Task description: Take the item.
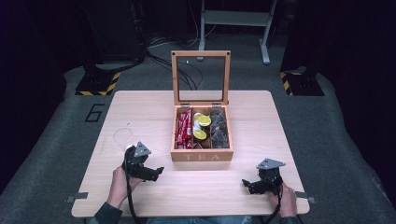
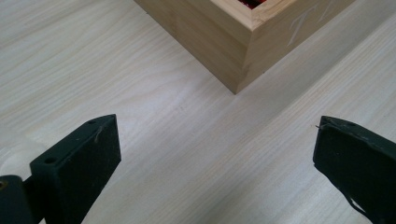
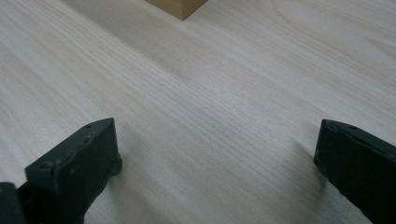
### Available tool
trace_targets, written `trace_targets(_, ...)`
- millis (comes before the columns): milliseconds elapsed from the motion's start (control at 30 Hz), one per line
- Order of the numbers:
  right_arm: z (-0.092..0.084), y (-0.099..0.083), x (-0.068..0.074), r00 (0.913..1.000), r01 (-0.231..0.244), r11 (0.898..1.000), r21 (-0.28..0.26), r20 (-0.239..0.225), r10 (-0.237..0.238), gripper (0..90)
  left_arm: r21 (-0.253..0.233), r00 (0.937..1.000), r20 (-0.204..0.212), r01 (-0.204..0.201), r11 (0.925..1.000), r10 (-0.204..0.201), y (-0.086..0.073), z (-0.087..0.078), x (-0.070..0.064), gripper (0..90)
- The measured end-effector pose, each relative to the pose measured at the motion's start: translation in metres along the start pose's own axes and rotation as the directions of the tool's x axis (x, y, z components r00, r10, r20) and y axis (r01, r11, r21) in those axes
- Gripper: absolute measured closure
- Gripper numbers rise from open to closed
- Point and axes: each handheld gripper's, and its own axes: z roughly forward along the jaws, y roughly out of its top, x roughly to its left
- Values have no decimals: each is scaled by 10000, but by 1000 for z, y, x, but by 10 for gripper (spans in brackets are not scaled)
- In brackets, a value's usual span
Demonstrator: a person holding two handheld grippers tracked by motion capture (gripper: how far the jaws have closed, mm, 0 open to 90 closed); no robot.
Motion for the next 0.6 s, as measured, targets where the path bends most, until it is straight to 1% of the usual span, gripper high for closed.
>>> trace_targets(67, 0, 0, 0, 10000, -2, 10000, 0, 1, 2, 0, 24, 9999, 167, -2, 10000, 1, 4, -3, 0, 7)
trace_targets(100, 0, 0, 0, 10000, -1, 10000, -1, 2, 1, 0, -41, 9999, 164, -32, 10000, 32, 7, -4, 0, 7)
trace_targets(133, 0, 0, 0, 10000, 0, 10000, -1, 1, 0, 0, 26, 9996, 246, -144, 9999, 143, 10, -6, 0, 7)
trace_targets(167, 0, 0, 0, 10000, 1, 10000, 0, 2, -1, 0, -9, 9996, 257, -130, 9999, 130, 11, -6, 0, 8)
trace_targets(200, 0, 0, 0, 10000, -3, 10000, -2, -21, 3, 0, 10, 9993, 328, -203, 9998, 202, 15, -7, 1, 7)
trace_targets(233, 0, 0, 0, 10000, 2, 10000, -1, 1, -2, 0, -131, 9993, 306, -196, 9997, 200, 18, -7, 0, 7)
trace_targets(300, 0, 0, 0, 10000, -1, 10000, -15, 14, 1, 0, 0, 9986, 411, -320, 9995, 320, 23, -9, 0, 8)
trace_targets(333, 0, 0, 0, 10000, -1, 10000, -2, -21, 1, 0, -74, 9986, 401, -349, 9994, 352, 25, -9, -1, 8)
trace_targets(367, 0, 0, 0, 10000, 5, 10000, 6, -4, -5, 0, 40, 9979, 498, -422, 9991, 419, 28, -10, -1, 8)
trace_targets(433, 0, 0, 0, 10000, -16, 10000, -8, 7, 16, 0, -52, 9975, 505, -483, 9988, 485, 33, -9, -1, 8)
trace_targets(467, 0, 0, 0, 10000, 7, 10000, 4, -1, -7, 0, -22, 9970, 559, -530, 9986, 531, 36, -9, -1, 8)
trace_targets(500, 0, 0, 0, 10000, -2, 10000, -18, 13, 2, 0, -87, 9974, 533, -487, 9988, 491, 38, -8, -2, 9)
trace_targets(533, 0, 0, 0, 10000, -4, 10000, 1, -27, 4, 0, -43, 9966, 633, -525, 9986, 526, 41, -8, -2, 9)
trace_targets(600, 0, 0, 0, 10000, 4, 10000, -9, -18, -4, 0, -48, 9958, 685, -603, 9982, 605, 47, -6, -2, 8)
